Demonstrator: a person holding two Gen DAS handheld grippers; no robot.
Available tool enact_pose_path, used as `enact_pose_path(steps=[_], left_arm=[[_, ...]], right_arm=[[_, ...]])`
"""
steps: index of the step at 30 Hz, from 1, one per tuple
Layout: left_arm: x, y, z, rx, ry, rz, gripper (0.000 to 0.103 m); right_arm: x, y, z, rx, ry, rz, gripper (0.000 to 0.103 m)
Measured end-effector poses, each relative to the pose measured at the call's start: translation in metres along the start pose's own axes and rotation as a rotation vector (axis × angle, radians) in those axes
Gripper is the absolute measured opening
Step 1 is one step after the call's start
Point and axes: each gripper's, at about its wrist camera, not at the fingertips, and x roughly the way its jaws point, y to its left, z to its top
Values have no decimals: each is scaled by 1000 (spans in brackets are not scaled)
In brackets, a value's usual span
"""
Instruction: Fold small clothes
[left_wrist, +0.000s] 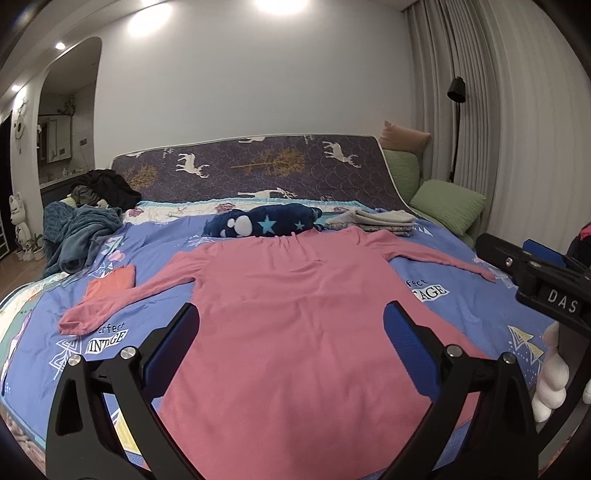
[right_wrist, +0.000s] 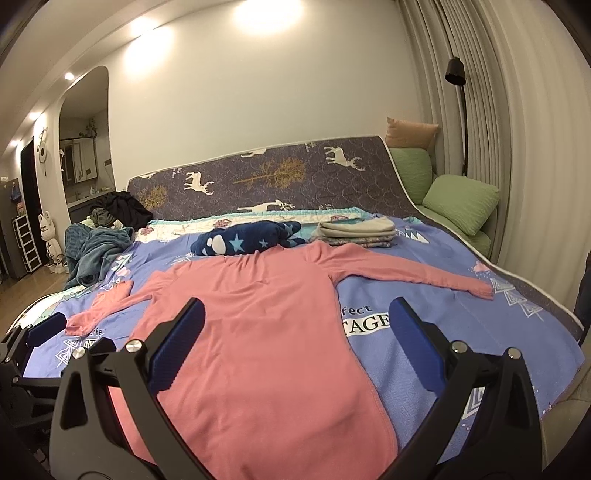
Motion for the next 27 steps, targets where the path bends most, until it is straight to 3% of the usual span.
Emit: enact_pose_path(steps=[13, 27], left_arm=[[-15, 19, -4, -69, -39, -11, 100], [4, 25, -4, -78, -22, -11, 100]], right_arm=[[-15, 21, 1, -69, -11, 4, 101], [17, 33, -4, -105, 66, 23, 101]])
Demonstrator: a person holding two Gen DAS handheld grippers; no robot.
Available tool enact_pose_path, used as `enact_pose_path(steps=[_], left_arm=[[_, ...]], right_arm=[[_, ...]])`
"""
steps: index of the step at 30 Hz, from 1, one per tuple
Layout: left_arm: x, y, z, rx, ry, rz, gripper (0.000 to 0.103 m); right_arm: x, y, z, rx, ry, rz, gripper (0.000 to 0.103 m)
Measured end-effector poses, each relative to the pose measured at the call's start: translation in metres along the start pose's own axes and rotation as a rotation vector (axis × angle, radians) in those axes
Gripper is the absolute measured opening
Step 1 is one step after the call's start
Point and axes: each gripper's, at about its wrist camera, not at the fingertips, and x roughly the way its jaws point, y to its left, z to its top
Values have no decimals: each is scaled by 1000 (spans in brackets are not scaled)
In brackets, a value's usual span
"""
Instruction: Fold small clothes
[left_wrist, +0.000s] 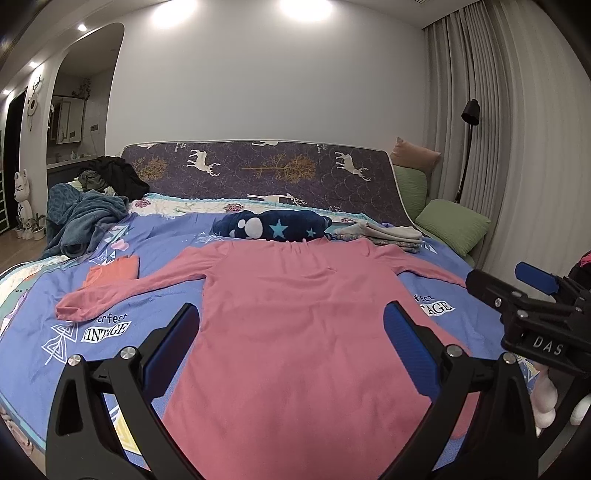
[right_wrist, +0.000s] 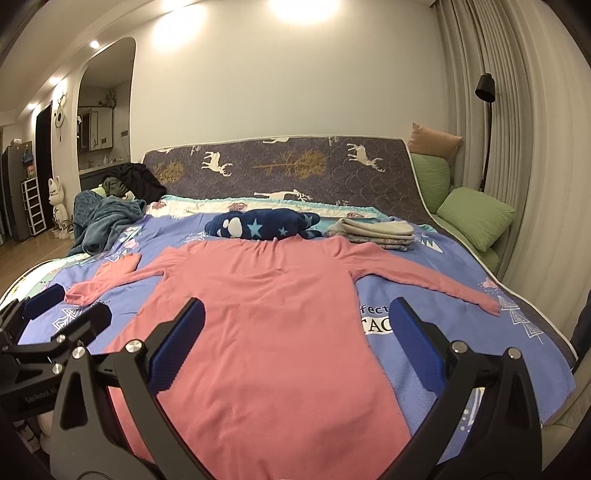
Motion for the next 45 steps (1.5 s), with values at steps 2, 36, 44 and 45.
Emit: enact_pose_path(steps=[2, 36, 44, 45], left_arm=[[7, -1, 2, 8, 6, -6, 100], [196, 119, 27, -187, 319, -58, 70], [195, 288, -24, -685, 365, 200, 68], [193, 310, -33, -773, 354, 227, 68]], right_arm=[[8, -2, 0, 6, 14, 0, 101], [216, 4, 37, -37, 228, -64, 100], [237, -7, 27, -10, 297, -90, 100], [239, -8, 26, -3, 306, -90, 100]])
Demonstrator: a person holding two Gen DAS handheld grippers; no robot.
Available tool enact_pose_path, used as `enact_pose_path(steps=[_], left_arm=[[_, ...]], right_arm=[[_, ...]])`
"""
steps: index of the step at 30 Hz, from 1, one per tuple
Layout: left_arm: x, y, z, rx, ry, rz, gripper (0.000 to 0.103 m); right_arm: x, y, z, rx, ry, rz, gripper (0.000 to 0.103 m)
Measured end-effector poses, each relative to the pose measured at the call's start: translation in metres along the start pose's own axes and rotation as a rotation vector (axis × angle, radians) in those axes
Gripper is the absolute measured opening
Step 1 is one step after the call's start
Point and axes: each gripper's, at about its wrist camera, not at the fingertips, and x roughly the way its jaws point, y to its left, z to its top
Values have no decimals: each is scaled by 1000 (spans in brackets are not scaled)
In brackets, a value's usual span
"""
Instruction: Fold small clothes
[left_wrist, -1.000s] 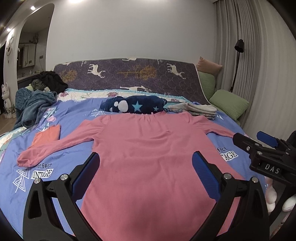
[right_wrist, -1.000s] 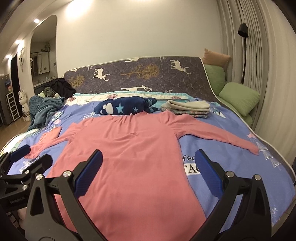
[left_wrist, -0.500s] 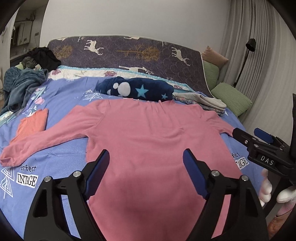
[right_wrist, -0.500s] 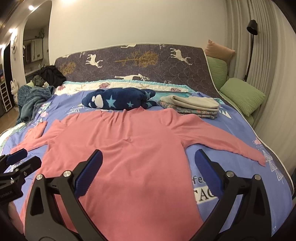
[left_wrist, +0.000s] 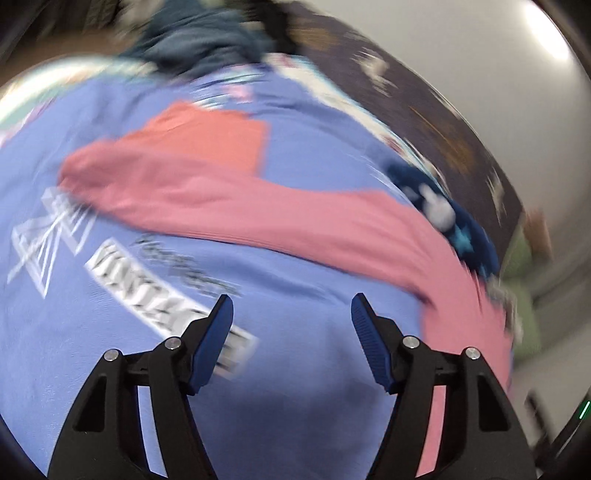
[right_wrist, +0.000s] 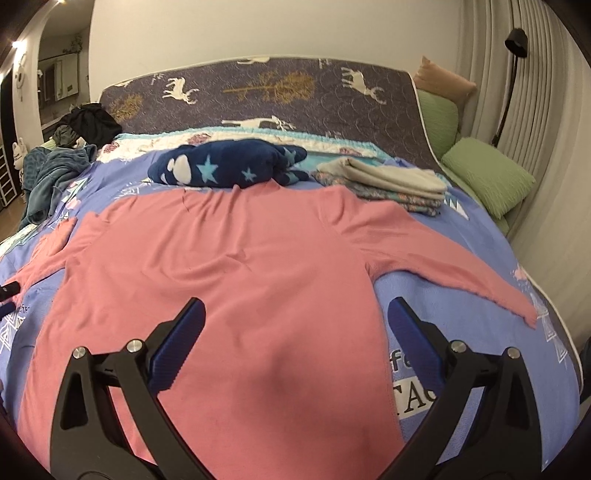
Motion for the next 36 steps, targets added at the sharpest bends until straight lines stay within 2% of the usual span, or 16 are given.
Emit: enact_pose_path(steps=[2, 4, 8, 11, 12, 13, 14, 15, 16, 19, 24, 26, 29, 33, 35, 36], left_arm=[[4, 48, 20, -177, -25, 5, 68], [13, 89, 36, -301, -48, 32, 68], [37, 139, 53, -449, -34, 68, 68], [52, 162, 62, -542, -49, 2, 68], [53, 165, 64, -556, -72, -16, 58], [53, 167, 68, -565, -94, -50, 36], [53, 170, 73, -568, -102, -95, 27], [50, 167, 76, -567, -117, -137, 10], [43, 163, 77, -555, -134, -143, 7], [14, 116, 89, -387, -197, -138, 7], [-24, -18, 96, -19, -244, -254, 7], [-30, -89, 80, 138, -226, -333, 7], [-23, -170, 52, 306, -164, -423, 7], [2, -265, -23, 551, -51, -497, 8], [17, -299, -70, 696, 14, -459, 31], [24, -305, -84, 744, 33, -439, 52]], right_arm=[[3, 0, -1, 2, 10, 2, 100], [5, 1, -2, -4, 13, 3, 100], [7, 0, -2, -3, 18, -4, 100], [8, -2, -1, 13, 19, -12, 100], [8, -4, -1, 19, 20, -15, 100], [8, -5, -2, 23, 22, -18, 100], [9, -7, -3, 28, 27, -22, 100], [10, -9, -3, 30, 31, -25, 100], [11, -10, -4, 33, 35, -29, 100], [14, -16, -5, 47, 41, -37, 100], [23, -22, -5, 85, 55, -15, 100], [23, -22, -5, 89, 55, 0, 100], [21, -23, -7, 77, 51, 9, 100], [17, -34, -6, 97, 45, -4, 100], [15, -43, -7, 115, 44, -10, 100], [14, -46, -8, 119, 44, -13, 100]])
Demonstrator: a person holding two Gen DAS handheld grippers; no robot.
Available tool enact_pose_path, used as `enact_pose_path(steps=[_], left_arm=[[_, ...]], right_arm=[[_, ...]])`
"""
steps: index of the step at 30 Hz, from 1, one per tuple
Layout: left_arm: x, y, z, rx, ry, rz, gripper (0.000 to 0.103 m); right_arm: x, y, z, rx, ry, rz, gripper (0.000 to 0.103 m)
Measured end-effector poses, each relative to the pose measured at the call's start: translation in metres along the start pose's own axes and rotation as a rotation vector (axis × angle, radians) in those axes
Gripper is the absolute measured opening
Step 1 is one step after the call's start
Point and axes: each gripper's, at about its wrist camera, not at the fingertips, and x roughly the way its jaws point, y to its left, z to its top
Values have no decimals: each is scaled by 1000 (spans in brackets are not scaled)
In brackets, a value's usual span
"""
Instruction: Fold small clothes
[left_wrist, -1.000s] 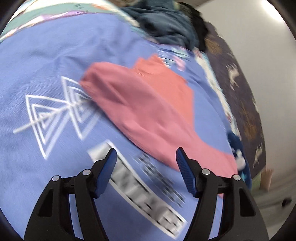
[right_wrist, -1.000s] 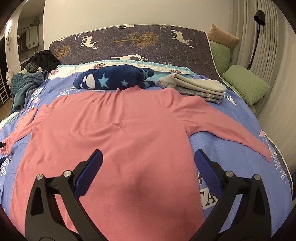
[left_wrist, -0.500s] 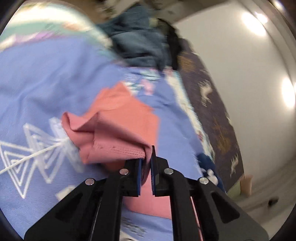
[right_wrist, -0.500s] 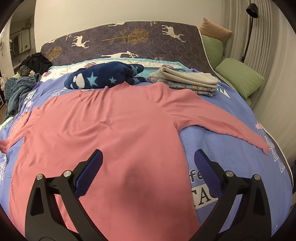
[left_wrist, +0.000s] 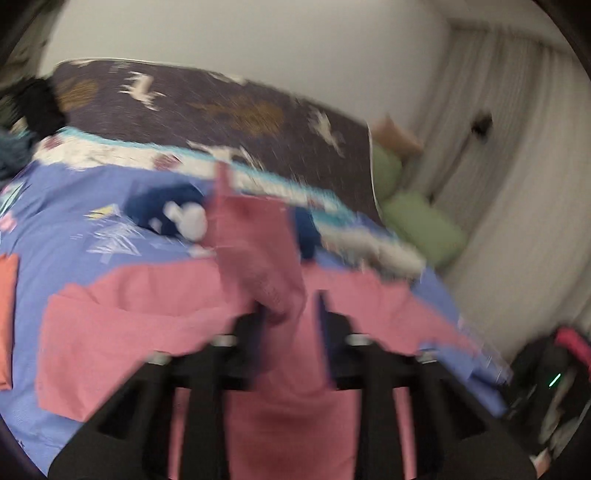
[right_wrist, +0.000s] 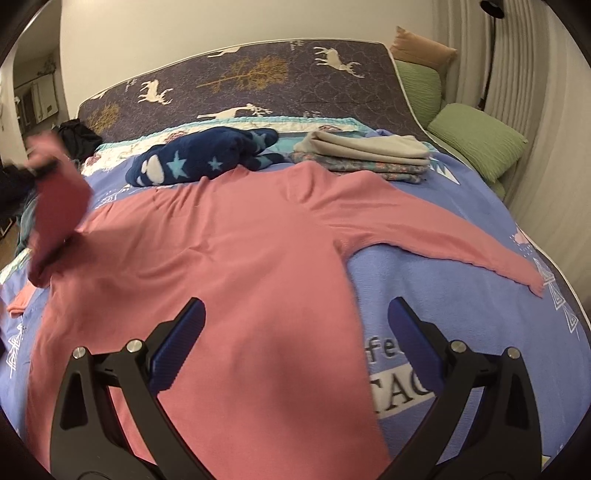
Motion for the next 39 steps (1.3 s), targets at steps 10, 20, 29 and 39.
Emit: enact_pose_path(steps=[10, 20, 29, 39], left_arm=[[-23, 26, -50, 113, 40, 240, 72], [-71, 118, -84, -55, 104, 506, 76], [-60, 148, -73, -167, 81, 472, 78], [-38, 141, -71, -117, 122, 445, 83]], right_arm=[[12, -11, 12, 17, 81, 224, 88], [95, 64, 36, 40, 350, 634, 71], [124, 100, 63, 49, 386, 701, 2], [65, 23, 122, 61, 23, 486, 2]])
